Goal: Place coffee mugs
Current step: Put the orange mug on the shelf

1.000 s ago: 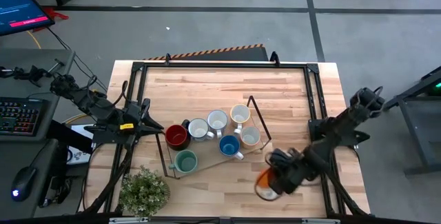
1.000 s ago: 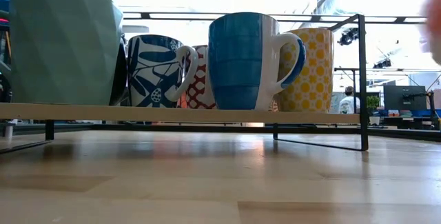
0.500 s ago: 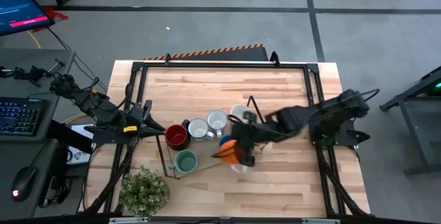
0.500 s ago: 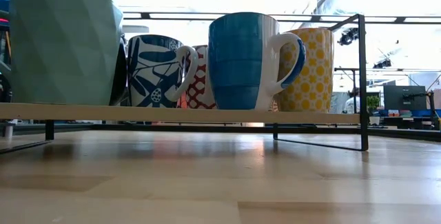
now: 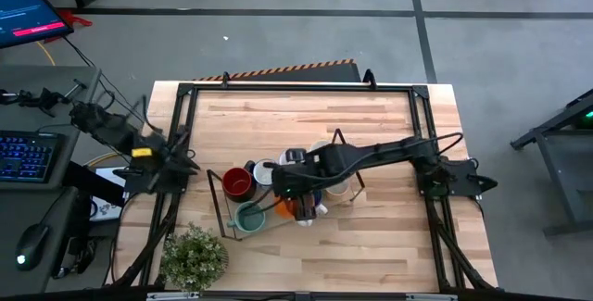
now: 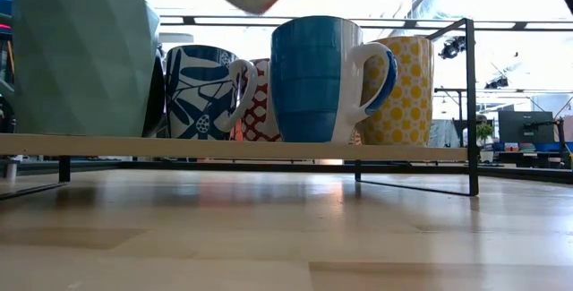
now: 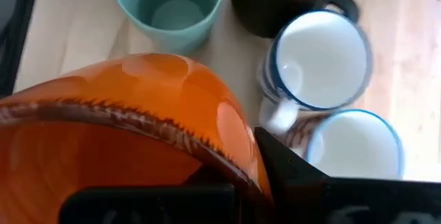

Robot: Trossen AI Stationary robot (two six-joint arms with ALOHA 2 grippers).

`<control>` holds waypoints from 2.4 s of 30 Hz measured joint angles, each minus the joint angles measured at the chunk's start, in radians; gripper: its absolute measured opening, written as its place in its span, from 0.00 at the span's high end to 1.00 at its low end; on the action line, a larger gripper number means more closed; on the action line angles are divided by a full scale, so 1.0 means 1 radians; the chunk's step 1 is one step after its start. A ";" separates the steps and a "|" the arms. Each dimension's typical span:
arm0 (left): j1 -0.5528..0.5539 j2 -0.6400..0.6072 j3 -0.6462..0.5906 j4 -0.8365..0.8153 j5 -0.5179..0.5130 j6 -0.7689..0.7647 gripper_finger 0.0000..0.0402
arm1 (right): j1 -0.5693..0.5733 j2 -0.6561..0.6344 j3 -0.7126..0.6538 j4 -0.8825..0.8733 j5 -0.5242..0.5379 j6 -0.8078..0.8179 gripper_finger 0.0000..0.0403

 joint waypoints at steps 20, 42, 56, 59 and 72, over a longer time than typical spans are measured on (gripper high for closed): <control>0.000 -0.103 -0.001 -0.012 -0.003 -0.006 0.88 | -0.006 0.002 -0.004 0.232 -0.063 -0.057 1.00; 0.001 -0.019 -0.002 0.177 -0.119 -0.045 0.88 | 0.059 -0.063 -0.003 0.223 0.029 0.005 1.00; 0.000 0.174 -0.002 0.253 -0.178 0.018 0.88 | 0.250 -0.067 -0.014 -0.012 0.068 0.730 1.00; 0.000 0.178 -0.002 0.260 -0.184 -0.003 0.88 | 0.272 -0.056 -0.014 -0.046 0.067 0.852 1.00; 0.000 0.177 -0.002 0.296 -0.110 -0.010 0.88 | 0.335 -0.034 -0.220 0.166 0.062 1.333 1.00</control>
